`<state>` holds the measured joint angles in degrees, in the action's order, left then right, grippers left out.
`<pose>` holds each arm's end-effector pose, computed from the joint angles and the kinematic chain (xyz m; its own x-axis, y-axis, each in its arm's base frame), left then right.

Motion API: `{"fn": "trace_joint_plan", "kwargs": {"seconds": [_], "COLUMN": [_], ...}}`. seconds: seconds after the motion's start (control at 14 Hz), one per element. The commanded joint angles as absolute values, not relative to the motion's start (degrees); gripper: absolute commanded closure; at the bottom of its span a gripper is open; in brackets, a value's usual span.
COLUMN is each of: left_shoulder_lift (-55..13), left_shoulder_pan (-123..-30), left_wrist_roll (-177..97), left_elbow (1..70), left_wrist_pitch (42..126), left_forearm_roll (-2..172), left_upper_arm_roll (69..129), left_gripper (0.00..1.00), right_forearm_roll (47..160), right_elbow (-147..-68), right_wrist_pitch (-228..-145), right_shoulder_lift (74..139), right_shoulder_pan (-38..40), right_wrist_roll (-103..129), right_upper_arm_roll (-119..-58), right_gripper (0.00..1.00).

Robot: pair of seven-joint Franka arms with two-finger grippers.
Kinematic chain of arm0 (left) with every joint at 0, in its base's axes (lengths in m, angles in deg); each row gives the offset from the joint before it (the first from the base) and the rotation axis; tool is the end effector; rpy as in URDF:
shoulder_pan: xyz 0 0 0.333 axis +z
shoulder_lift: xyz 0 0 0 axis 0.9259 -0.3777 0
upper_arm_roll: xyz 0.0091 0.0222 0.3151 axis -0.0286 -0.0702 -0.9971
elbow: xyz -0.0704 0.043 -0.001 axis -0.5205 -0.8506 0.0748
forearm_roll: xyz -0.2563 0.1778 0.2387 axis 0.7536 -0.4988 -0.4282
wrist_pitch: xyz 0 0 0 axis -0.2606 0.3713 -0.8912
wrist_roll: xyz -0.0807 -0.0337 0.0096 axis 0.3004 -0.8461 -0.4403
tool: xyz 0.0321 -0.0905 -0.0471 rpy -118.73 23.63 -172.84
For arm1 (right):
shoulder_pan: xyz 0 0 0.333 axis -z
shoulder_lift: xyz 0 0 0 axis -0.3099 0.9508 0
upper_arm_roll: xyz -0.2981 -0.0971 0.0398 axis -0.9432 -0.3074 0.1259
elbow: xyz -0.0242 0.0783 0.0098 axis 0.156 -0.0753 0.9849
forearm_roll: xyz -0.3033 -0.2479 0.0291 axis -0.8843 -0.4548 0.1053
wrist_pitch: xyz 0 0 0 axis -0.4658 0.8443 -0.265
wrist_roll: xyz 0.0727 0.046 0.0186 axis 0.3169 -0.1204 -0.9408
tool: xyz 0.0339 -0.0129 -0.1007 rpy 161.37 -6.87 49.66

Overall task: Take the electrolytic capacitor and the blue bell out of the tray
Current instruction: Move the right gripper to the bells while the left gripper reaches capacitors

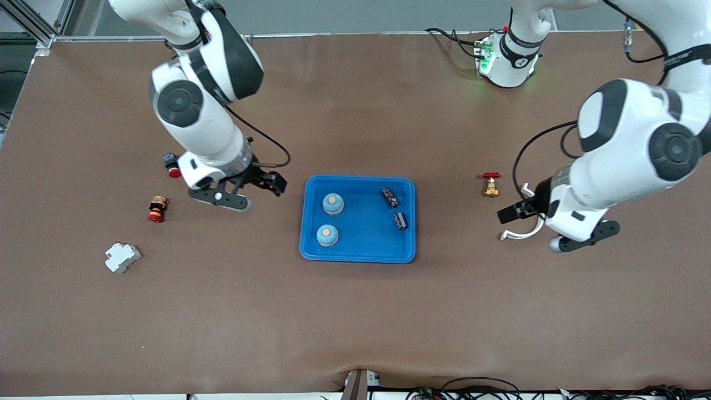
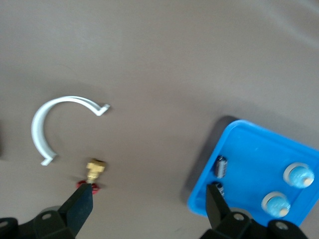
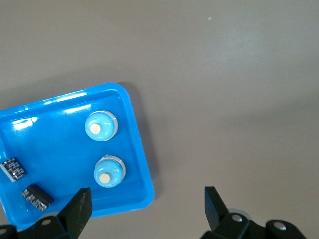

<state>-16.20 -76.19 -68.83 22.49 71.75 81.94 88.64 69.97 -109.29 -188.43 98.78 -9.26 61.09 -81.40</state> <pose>0.6379 -0.1829 0.4600 0.9280 0.3541 -0.1156 0.3659 -0.9248 0.1041 0.5570 0.3112 0.4141 0.9624 -0.2702 -0.0265 -0.2713 -0.9607 -0.0589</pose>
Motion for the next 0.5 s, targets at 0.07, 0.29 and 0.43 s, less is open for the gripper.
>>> {"fn": "trace_joint_plan", "kwargs": {"seconds": [0.07, 0.29, 0.43], "left_shoulder_lift": [-19.1, -21.2, -22.7], "left_shoulder_pan": [-79.1, -82.1, -84.1], "left_wrist_roll": [-75.1, -81.8, -86.5], "left_elbow": [21.6, 21.5, 21.5], "left_wrist_pitch": [74.7, 76.8, 78.4], "left_forearm_roll": [82.1, 79.9, 78.7], "left_upper_arm_roll": [88.2, 88.3, 88.3], "left_gripper": [0.00, 0.00, 0.00], "right_forearm_roll": [70.0, 70.0, 69.9], "right_elbow": [-108.3, -108.2, -108.2], "right_wrist_pitch": [-193.5, -196.6, -197.4], "right_shoulder_lift": [104.2, 107.4, 108.8], "right_shoulder_pan": [-11.8, -13.4, -15.3], "right_wrist_roll": [63.5, 65.4, 68.0], "right_upper_arm_roll": [-82.1, -82.1, -82.1], "right_gripper": [0.00, 0.00, 0.00]}}
